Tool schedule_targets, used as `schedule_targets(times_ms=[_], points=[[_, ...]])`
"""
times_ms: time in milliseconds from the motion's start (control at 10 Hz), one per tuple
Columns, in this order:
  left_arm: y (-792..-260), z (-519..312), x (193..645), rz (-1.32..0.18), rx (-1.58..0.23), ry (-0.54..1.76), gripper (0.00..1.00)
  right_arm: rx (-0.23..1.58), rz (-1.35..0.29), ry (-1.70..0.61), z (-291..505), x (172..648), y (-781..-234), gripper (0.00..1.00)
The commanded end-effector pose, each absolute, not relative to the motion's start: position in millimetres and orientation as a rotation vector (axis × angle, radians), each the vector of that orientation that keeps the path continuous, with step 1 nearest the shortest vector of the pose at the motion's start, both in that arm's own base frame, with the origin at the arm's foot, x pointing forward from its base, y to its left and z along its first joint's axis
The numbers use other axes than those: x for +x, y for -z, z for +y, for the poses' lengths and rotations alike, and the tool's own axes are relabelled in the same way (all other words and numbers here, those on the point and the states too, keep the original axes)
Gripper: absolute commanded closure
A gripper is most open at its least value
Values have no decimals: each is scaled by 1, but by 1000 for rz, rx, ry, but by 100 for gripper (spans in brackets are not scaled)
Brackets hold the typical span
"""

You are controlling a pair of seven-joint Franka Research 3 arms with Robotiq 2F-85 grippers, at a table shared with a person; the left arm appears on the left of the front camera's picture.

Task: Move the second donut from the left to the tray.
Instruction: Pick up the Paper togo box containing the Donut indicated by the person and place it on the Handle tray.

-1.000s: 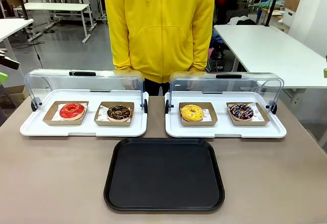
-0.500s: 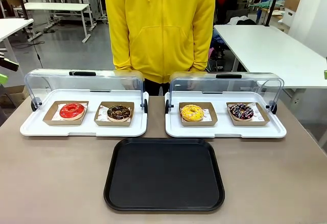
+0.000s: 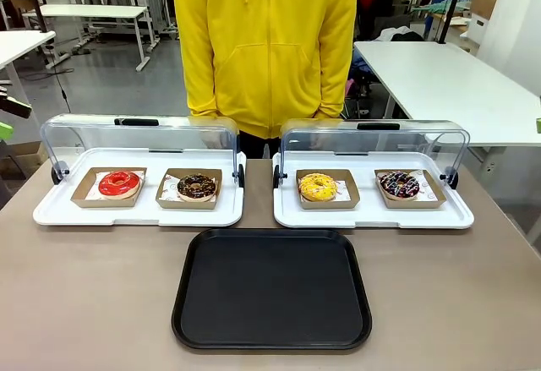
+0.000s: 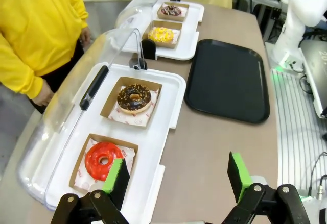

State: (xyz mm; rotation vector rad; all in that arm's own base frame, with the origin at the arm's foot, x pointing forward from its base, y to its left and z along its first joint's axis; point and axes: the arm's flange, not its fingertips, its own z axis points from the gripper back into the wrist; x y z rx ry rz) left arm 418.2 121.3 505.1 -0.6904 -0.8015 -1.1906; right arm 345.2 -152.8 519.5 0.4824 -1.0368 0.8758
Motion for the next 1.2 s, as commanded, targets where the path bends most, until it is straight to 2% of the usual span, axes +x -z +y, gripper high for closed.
schedule_targets(times_ms=[0, 200, 600, 1100], points=[[-507, 155, 417, -880, -758, 1190, 0, 478, -1068, -897, -155, 349, -521, 0], [-500, 173, 424, -904, -795, 1236, 0, 478, -1068, -897, -155, 349, -521, 0], [-490, 163, 434, -919, -742, 1327, 0, 478, -1068, -897, -155, 349, -521, 0], [-488, 165, 431, -871, -760, 1296, 0, 478, -1068, -897, -155, 349, -521, 0]])
